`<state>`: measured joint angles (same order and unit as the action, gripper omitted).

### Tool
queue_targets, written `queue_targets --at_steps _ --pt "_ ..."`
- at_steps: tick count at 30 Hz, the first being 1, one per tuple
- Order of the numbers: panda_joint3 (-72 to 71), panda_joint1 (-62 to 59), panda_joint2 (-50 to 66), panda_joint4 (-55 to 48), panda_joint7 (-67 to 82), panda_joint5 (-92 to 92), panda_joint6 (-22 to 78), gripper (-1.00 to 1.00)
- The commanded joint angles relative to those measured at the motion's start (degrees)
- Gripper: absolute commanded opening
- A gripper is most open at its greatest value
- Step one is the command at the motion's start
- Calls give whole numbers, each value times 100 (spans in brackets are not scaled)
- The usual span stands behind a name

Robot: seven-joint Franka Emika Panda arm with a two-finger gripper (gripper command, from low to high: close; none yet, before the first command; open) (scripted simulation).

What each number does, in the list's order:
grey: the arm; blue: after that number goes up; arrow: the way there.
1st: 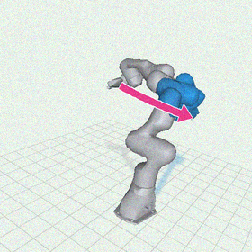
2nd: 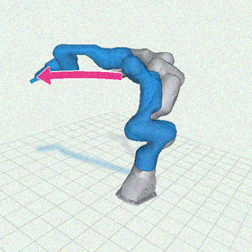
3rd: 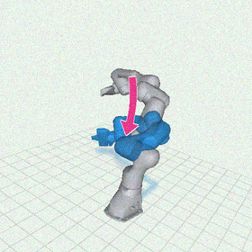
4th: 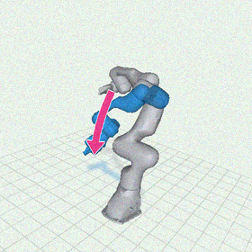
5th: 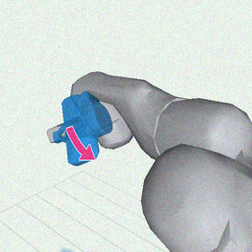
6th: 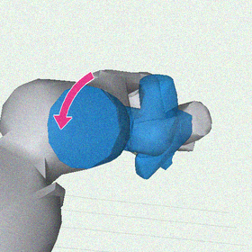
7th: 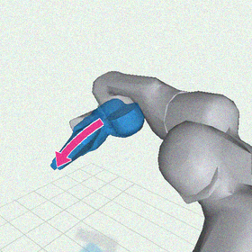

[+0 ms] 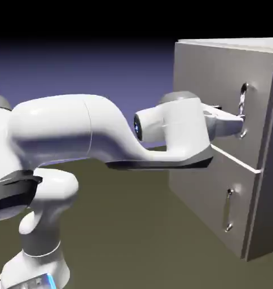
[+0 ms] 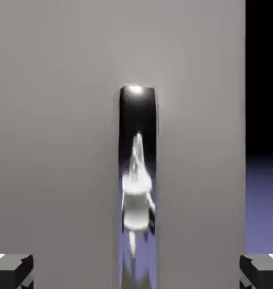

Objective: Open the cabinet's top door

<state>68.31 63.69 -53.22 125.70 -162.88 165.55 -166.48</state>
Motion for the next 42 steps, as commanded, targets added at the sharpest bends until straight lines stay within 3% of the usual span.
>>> queue_targets --at_steps 1,4,5,27,33,42 --pt "128 208 54 -157 -6 15 18 100" --pt "398 644 166 -485 -17 45 54 100" --pt "398 644 166 -485 -17 45 54 -100" --pt "-3264 -3715 277 2463 -312 -1998 1463 -100" --pt "-4498 -4863 -88 3094 -191 -2972 1583 -100" --pt "-5974 -5600 -1257 4061 917 -5214 2171 -100"
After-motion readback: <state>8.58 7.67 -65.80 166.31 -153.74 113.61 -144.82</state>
